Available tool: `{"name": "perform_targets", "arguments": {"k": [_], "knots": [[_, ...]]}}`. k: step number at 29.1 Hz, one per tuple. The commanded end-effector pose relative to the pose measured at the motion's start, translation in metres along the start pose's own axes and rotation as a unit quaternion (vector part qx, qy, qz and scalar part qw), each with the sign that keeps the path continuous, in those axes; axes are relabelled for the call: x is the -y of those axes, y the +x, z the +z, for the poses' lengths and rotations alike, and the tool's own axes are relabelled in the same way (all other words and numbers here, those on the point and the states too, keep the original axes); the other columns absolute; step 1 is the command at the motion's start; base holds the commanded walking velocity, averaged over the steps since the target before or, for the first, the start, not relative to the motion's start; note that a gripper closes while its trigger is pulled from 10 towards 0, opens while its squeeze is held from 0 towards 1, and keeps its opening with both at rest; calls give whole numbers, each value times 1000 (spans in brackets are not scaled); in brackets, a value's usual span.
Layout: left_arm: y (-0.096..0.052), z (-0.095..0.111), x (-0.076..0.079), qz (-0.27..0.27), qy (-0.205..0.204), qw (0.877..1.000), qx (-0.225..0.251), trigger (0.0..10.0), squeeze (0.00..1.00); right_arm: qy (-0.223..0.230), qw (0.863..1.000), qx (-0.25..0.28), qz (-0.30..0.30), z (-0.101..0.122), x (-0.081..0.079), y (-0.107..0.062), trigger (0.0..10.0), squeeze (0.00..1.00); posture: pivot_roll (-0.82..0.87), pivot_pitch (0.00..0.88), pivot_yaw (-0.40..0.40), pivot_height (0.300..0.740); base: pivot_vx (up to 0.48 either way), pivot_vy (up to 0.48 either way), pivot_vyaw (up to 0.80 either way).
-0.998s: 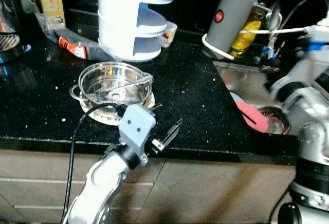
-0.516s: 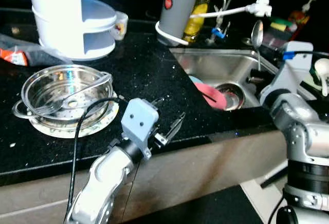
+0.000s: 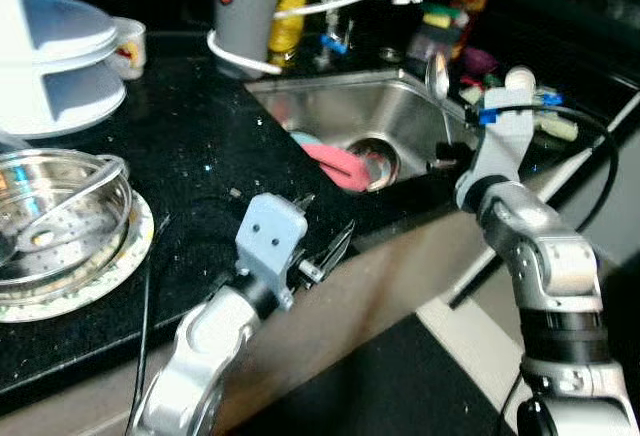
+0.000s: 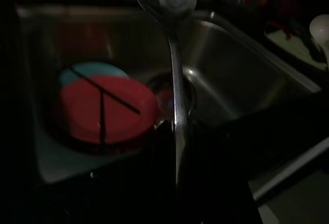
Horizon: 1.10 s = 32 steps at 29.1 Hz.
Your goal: Kitchen organization
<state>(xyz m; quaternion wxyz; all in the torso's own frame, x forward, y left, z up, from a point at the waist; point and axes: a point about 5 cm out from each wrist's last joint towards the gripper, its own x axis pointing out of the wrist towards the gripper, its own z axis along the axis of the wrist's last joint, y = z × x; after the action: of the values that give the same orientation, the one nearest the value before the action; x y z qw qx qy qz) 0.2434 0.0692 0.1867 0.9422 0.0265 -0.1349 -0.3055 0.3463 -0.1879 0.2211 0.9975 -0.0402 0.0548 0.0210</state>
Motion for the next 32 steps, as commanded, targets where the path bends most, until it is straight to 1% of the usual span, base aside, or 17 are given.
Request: {"name": "perform_targets", "arguments": {"k": [1,3,4,5,10,14,15,17,18,22,24,25,28,29,30,31,32], "knots": [[0,-1,3,0,0,1000,-2,10000,0,-11,1000,3,-5,0,0,2,10000,0,114,0,-212,740,0,0,0],[0,0,2,6,-1,1000,-2,10000,0,-19,1000,-3,-3,-3,-6,5,10000,0,115,0,-212,740,0,0,0],[1,0,1,14,-3,1000,-2,10000,0,-28,1000,-8,4,-6,-13,9,10000,0,116,0,-213,740,0,0,0],[1,0,1,14,-3,1000,-2,10000,0,-28,1000,-8,4,-6,-13,9,10000,0,116,0,-213,740,0,0,0],[2,0,-3,33,-5,999,-4,10000,0,-48,999,-13,6,-7,-28,24,10000,0,116,8,-211,740,0,0,0],[2,5,-3,43,-8,999,2,10000,0,-76,997,-25,14,-4,-40,38,10000,0,132,48,-215,740,0,0,0],[2,5,-3,43,-8,999,2,10000,0,-76,997,-25,14,-4,-40,38,10000,0,132,48,-215,740,0,0,0],[1,8,-3,46,-10,999,3,10000,0,-112,993,-30,0,-4,-41,45,10000,0,135,61,-215,740,0,0,0],[-1,9,-2,48,-10,999,4,10000,0,-119,993,-28,-3,-4,-42,46,10000,0,137,76,-216,740,0,0,0],[-5,12,-1,54,-17,998,1,10000,0,-117,993,-17,-13,-2,-39,52,10000,0,142,103,-217,740,0,0,0],[-9,12,-2,60,-25,998,-5,10000,0,-99,995,-5,-26,2,-37,56,10000,0,147,111,-218,740,0,0,0],[-10,12,-3,63,-28,998,-6,10000,0,-85,996,3,-24,5,-37,58,10000,180,152,120,-218,740,0,0,0],[-11,13,-3,65,-30,997,-7,10000,0,-76,997,8,-21,7,-38,59,10000,180,152,120,-218,740,0,0,0],[-12,14,-3,66,-30,997,-9,10000,0,-49,998,28,-14,15,-41,62,10000,1000,157,124,-215,740,0,0,0],[-12,14,-3,66,-30,997,-9,10000,0,-49,998,28,-14,15,-41,62,10000,1000,157,124,-215,740,0,0,0],[-13,14,-4,66,-29,997,-12,10000,0,-21,999,49,-10,23,-45,63,10000,1000,159,124,-215,740,0,0,0],[-13,14,-4,66,-28,997,-12,10000,0,-9,998,57,-8,26,-45,63,10000,1000,160,121,-215,740,0,0,0]]}}
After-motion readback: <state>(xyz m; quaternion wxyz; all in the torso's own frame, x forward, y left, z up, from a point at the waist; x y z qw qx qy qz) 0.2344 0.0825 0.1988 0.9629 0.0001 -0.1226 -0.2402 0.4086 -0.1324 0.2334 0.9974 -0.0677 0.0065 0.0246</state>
